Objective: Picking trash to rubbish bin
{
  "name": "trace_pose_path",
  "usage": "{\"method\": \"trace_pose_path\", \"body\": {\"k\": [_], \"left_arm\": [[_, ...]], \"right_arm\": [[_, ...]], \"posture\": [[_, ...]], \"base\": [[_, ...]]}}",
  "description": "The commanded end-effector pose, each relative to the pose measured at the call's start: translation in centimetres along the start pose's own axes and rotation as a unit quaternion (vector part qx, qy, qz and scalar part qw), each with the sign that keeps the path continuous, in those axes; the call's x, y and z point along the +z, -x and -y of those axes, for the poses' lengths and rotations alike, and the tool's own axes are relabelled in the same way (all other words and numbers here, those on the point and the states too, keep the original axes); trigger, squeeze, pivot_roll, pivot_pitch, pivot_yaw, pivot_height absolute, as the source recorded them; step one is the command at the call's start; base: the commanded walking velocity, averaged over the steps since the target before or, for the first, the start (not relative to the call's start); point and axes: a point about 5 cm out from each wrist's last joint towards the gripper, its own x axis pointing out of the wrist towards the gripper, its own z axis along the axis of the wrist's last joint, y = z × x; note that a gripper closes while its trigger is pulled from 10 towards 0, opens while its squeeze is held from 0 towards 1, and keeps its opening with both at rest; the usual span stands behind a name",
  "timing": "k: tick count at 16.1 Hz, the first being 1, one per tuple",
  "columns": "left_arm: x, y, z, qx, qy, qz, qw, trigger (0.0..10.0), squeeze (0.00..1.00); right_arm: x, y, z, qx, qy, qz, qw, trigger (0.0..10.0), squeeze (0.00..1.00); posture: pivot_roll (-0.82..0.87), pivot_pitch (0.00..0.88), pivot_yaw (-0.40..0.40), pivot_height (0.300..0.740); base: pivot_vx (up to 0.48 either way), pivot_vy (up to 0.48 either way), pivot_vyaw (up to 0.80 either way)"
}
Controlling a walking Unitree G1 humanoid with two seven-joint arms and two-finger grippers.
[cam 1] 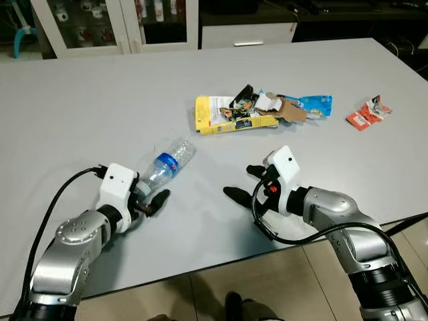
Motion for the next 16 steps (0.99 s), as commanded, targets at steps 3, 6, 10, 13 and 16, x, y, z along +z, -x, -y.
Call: {"method": "trace_pose_path", "body": {"k": [3, 6, 10, 13, 16], "left_arm": [[-1.38, -0.78, -0.99, 0.022, 0.022, -0.015, 0.999, 10.0, 0.00], [-1.22, -0.82, -1.17, 0.015, 0.028, 0.007, 0.999, 0.0, 0.00], [-1.48, -0.73, -1.28, 0.014, 0.026, 0.013, 0.999, 0.0, 0.00], [-1.49, -0.82, -1.18, 0.013, 0.025, 0.019, 0.999, 0.0, 0.00], [-1.50, -0.83, -1.14, 0.012, 0.024, 0.023, 0.999, 0.0, 0.00]], "right_arm": [[-0.10, 0.18, -0.20, 0.001, 0.005, -0.001, 1.000, 10.0, 0.00], [-0.01, 0.30, -0.16, -0.002, 0.008, 0.000, 1.000, 10.0, 0.00], [-0.10, 0.27, -0.24, -0.004, 0.007, 0.000, 1.000, 10.0, 0.00], [-0.12, 0.25, -0.16, -0.005, 0.009, -0.001, 1.000, 10.0, 0.00], [-0.17, 0.28, -0.07, -0.007, 0.010, -0.002, 1.000, 10.0, 0.00]], "posture": [[-0.05, 0.171, -0.026, 0.740], [-0.06, 0.173, -0.028, 0.740], [-0.06, 0.177, -0.025, 0.740], [-0.06, 0.177, -0.029, 0.740], [-0.06, 0.177, -0.029, 0.740]], "base": [[0.000, 0.000, 0.00], [0.000, 0.000, 0.00], [0.000, 0.000, 0.00], [0.000, 0.000, 0.00], [0.000, 0.000, 0.00]]}}
